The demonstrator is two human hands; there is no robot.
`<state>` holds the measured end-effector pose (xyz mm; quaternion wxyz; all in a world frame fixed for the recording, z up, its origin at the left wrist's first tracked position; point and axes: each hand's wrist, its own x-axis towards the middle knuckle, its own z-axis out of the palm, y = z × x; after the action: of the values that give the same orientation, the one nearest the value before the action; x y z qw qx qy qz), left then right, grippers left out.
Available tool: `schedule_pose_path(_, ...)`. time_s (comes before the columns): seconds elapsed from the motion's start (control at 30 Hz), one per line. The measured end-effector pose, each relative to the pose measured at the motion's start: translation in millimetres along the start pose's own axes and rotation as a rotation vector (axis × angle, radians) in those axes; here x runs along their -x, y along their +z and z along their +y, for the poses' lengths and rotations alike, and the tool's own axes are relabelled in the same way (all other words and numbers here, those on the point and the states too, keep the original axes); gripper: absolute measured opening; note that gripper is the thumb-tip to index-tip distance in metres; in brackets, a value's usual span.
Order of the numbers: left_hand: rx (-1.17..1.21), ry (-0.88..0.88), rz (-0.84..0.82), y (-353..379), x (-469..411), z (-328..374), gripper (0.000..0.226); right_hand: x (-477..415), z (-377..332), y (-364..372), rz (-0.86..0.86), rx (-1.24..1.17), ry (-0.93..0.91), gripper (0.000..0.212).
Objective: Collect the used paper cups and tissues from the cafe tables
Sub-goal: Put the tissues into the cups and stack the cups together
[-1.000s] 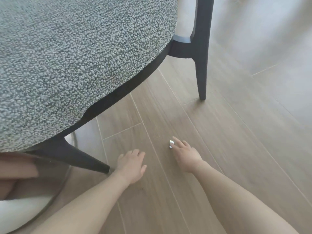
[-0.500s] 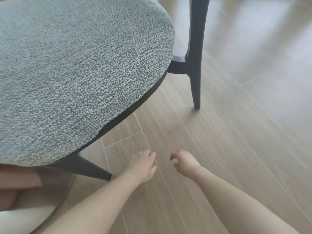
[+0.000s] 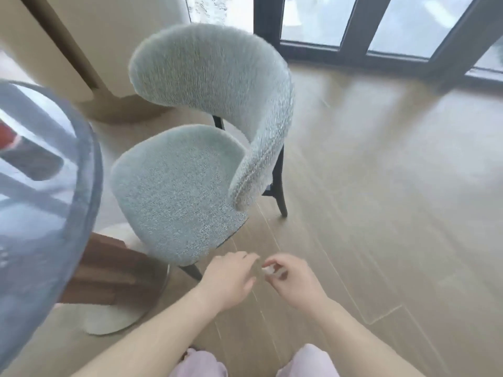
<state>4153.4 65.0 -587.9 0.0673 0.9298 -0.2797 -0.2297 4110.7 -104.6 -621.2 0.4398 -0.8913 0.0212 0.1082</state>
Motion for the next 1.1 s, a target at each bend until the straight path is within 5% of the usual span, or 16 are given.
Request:
schedule_pose_path(0.33,0.313,-0.252,0.338,-224,148,7,0.030,12,-251,-101,-0.119,-0.014,-0.359,0.027)
schedule_pose_path(0.6,0.459,-0.604,0.624,-238,234,-66,0.015,-17,-374,-36,-0.308,0.058,-0.554,0.024)
schedule_pose_path(0.87,0.503,-0.750,0.758,-238,301,-187,0.017,-51,-472,79,-0.376,-0.032,-0.634,0.019)
schedule_pose_path(1.1,0.447,-0.820,0.657,-228,317,-261,0.010,-78,-498,144,-0.469,0.119,-0.604,0.031)
